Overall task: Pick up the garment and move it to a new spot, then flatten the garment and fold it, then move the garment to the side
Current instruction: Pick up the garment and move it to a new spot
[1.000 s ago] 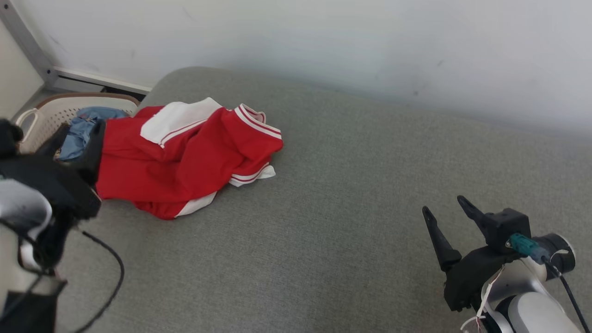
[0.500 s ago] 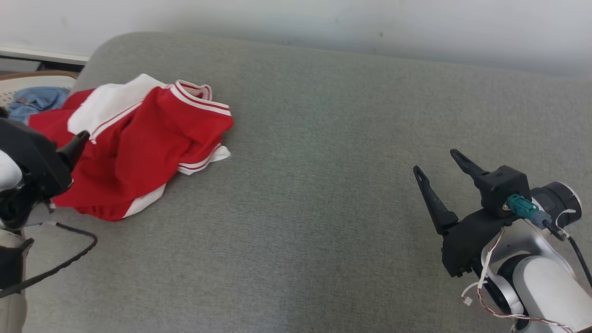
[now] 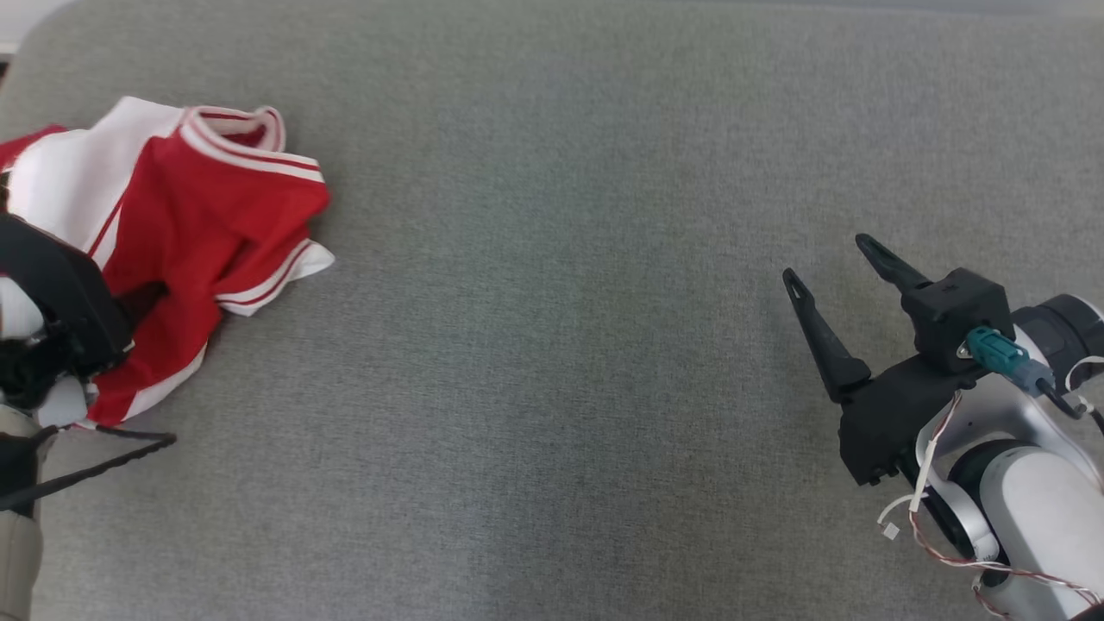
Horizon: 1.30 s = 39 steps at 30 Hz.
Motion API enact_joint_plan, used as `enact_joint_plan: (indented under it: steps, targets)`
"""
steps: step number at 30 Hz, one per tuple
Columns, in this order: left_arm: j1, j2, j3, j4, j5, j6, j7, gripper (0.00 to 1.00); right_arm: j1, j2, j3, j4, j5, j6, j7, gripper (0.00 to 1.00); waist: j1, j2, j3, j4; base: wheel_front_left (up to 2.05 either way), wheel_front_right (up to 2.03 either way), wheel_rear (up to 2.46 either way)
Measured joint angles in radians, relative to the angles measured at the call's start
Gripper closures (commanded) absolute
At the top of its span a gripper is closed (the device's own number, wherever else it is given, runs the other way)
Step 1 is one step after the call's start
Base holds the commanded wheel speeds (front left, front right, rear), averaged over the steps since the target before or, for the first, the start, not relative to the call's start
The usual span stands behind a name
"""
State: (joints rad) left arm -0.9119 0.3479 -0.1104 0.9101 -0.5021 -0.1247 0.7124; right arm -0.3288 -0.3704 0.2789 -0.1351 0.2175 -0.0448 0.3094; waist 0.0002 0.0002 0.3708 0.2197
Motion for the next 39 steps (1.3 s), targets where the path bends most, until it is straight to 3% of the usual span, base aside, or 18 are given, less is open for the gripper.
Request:
enact_joint_plan:
  steps: [1, 8, 18, 28, 39]
  targets:
    - [-0.004, 0.000, -0.012, 0.011, 0.002, 0.000, 0.000, 1.00, -0.003, -0.001, -0.002, 0.000, -0.001, 0.000, 0.000, 0.00, 0.0000, 0.0000, 0.008, -0.003, 0.00, 0.00, 0.00]
    - [-0.070, 0.005, -0.088, 0.035, 0.027, 0.000, -0.018, 1.00, -0.011, -0.009, -0.011, 0.008, -0.003, 0.000, 0.008, 0.00, 0.0000, 0.0001, 0.035, -0.005, 0.00, 0.00, 0.00]
    - [-0.158, 0.016, -0.188, -0.013, 0.015, 0.000, -0.111, 1.00, -0.026, 0.027, -0.011, 0.095, 0.015, 0.001, -0.024, 0.00, -0.0002, 0.0000, -0.012, 0.005, 0.00, 0.00, 0.00]
    - [-0.162, -0.016, -0.371, -0.210, -0.112, 0.000, -0.224, 1.00, -0.026, 0.093, -0.017, 0.210, 0.062, -0.004, -0.091, 0.00, -0.0003, -0.0002, -0.105, -0.020, 0.00, 0.00, 0.00]
    - [-0.071, -0.033, -0.590, -0.512, -0.260, 0.000, -0.316, 1.00, -0.005, 0.133, -0.020, 0.282, 0.075, -0.010, -0.155, 0.00, -0.0003, -0.0002, -0.175, -0.141, 0.00, 0.00, 0.00]
